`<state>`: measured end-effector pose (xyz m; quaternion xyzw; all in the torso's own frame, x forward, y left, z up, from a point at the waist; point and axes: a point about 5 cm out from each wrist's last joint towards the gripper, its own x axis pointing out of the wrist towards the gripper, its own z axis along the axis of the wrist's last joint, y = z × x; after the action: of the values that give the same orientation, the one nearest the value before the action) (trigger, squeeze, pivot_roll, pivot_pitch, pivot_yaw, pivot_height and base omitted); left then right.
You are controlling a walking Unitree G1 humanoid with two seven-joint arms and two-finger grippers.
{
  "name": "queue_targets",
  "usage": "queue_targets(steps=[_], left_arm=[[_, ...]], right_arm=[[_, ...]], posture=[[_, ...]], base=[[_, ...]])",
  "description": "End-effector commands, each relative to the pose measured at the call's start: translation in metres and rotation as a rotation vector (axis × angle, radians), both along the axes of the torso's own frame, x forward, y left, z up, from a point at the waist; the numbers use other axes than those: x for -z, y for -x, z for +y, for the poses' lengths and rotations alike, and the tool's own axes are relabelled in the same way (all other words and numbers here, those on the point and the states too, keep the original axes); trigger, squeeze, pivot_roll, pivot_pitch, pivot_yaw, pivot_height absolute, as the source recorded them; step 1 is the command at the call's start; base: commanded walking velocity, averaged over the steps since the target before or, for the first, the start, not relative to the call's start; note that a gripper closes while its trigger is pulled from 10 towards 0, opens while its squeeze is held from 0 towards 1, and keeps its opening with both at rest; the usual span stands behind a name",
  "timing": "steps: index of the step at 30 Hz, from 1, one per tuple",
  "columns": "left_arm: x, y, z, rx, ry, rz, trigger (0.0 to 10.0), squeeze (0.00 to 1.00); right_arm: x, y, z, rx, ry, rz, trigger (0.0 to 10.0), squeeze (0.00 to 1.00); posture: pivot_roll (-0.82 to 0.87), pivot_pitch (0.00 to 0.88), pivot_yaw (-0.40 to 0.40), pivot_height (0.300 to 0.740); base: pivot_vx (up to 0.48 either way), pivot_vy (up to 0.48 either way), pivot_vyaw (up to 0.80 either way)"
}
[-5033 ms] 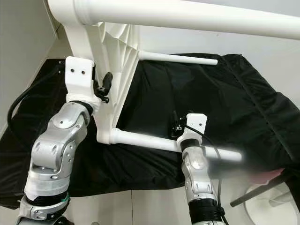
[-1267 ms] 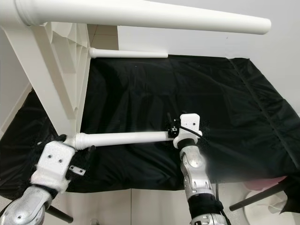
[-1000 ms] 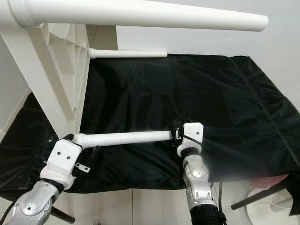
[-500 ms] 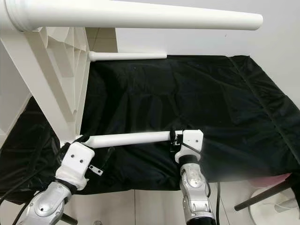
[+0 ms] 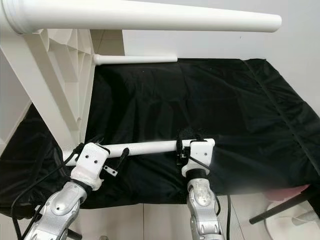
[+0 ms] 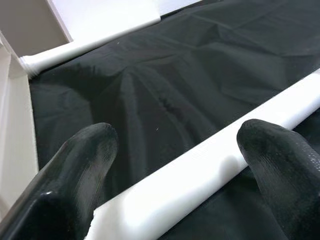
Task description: Building children table
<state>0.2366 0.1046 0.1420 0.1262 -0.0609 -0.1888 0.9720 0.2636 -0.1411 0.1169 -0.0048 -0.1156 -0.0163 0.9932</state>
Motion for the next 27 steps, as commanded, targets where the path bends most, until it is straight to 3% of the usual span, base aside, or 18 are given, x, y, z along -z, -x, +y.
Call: queue_targets(steps=[1, 2, 3, 6, 7, 8, 9, 10, 11, 14, 15, 16, 17, 20, 21, 22, 27], left_arm=[[0.003, -0.002, 0.004, -0.091, 0.02, -0.011, 10.0, 0.0], [0.005, -0.004, 0.005, -0.093, 0.044, 0.004, 10.0, 0.0], [0.005, -0.006, 0.004, -0.085, 0.067, 0.006, 10.0, 0.0], [0.005, -0.006, 0.004, -0.085, 0.067, 0.006, 10.0, 0.0], [0.004, -0.006, 0.002, -0.053, 0.115, 0.017, 10.0, 0.95], [0.005, -0.007, -0.001, -0.034, 0.135, 0.02, 10.0, 1.0], [0.005, -0.011, -0.002, -0.037, 0.144, 0.016, 10.0, 1.0], [0.005, -0.011, -0.002, -0.037, 0.144, 0.016, 10.0, 1.0], [0.005, -0.012, -0.002, -0.043, 0.146, 0.015, 10.0, 1.0], [0.005, -0.012, -0.002, -0.043, 0.146, 0.015, 10.0, 1.0], [0.004, -0.015, -0.001, -0.065, 0.177, 0.012, 10.0, 0.0], [0.004, -0.015, -0.001, -0.065, 0.177, 0.012, 10.0, 0.0], [0.004, -0.017, -0.003, -0.082, 0.206, 0.011, 10.0, 0.0], [0.003, -0.019, -0.007, -0.095, 0.227, 0.004, 10.0, 0.0], [0.004, -0.021, -0.009, -0.091, 0.216, 0.002, 10.0, 0.0], [0.005, -0.023, -0.011, -0.089, 0.214, 0.005, 10.0, 0.0], [0.006, -0.028, -0.013, -0.086, 0.23, 0.015, 10.0, 0.0]], right_arm=[[0.002, 0.002, 0.003, 0.002, 0.004, 0.01, 10.0, 0.0], [0.001, 0.003, 0.005, -0.002, -0.015, 0.004, 10.0, 0.0], [-0.002, 0.005, 0.006, -0.004, -0.03, -0.012, 10.0, 1.0], [-0.002, 0.005, 0.006, -0.004, -0.03, -0.012, 10.0, 1.0], [-0.004, 0.006, 0.006, 0.003, -0.044, -0.026, 10.0, 1.0], [-0.004, 0.008, 0.005, 0.025, -0.034, -0.029, 10.0, 1.0], [-0.004, 0.01, 0.003, 0.059, -0.027, -0.029, 10.0, 0.21], [-0.004, 0.01, 0.003, 0.059, -0.027, -0.029, 10.0, 0.21], [-0.004, 0.012, 0.001, 0.082, -0.022, -0.028, 10.0, 0.0], [-0.004, 0.012, 0.001, 0.082, -0.022, -0.028, 10.0, 0.0], [-0.005, 0.015, 0.002, 0.094, -0.015, -0.034, 10.0, 0.0], [-0.005, 0.015, 0.002, 0.094, -0.015, -0.034, 10.0, 0.0], [-0.008, 0.016, 0.004, 0.105, -0.016, -0.042, 10.0, 0.99], [-0.012, 0.018, 0.008, 0.105, -0.014, -0.053, 10.0, 1.0], [-0.013, 0.016, 0.008, 0.108, -0.027, -0.052, 10.0, 0.67], [-0.013, 0.015, 0.007, 0.112, -0.038, -0.044, 10.0, 0.0], [-0.011, 0.014, 0.003, 0.121, -0.022, -0.034, 10.0, 0.0]], posture=[[0.04, 0.079, 0.016, 0.74], [0.02, 0.079, 0.031, 0.74], [0.01, 0.078, 0.036, 0.74], [0.01, 0.078, 0.036, 0.74], [0.01, 0.081, 0.046, 0.74], [0.0, 0.075, 0.054, 0.74], [0.0, 0.069, 0.055, 0.74], [0.0, 0.069, 0.055, 0.74], [0.0, 0.068, 0.056, 0.74], [0.0, 0.068, 0.056, 0.74], [-0.01, 0.055, 0.057, 0.74], [-0.01, 0.055, 0.057, 0.74], [-0.01, 0.044, 0.06, 0.74], [-0.02, 0.039, 0.058, 0.74], [-0.04, 0.035, 0.058, 0.74], [-0.04, 0.035, 0.058, 0.74], [-0.03, 0.006, 0.051, 0.74]], base=[[0.0, 0.0, 0.0], [0.0, 0.0, 0.0], [0.0, 0.0, 0.0], [0.0, 0.0, 0.0], [0.0, 0.0, 0.0], [0.0, 0.0, 0.0], [0.0, 0.0, 0.0], [0.0, 0.0, 0.0], [0.0, 0.0, 0.0], [0.0, 0.0, 0.0], [0.0, 0.0, 0.0], [0.0, 0.0, 0.0], [0.0, 0.0, 0.0], [0.0, 0.0, 0.0], [0.0, 0.0, 0.0], [0.0, 0.0, 0.0], [0.0, 0.0, 0.0]])
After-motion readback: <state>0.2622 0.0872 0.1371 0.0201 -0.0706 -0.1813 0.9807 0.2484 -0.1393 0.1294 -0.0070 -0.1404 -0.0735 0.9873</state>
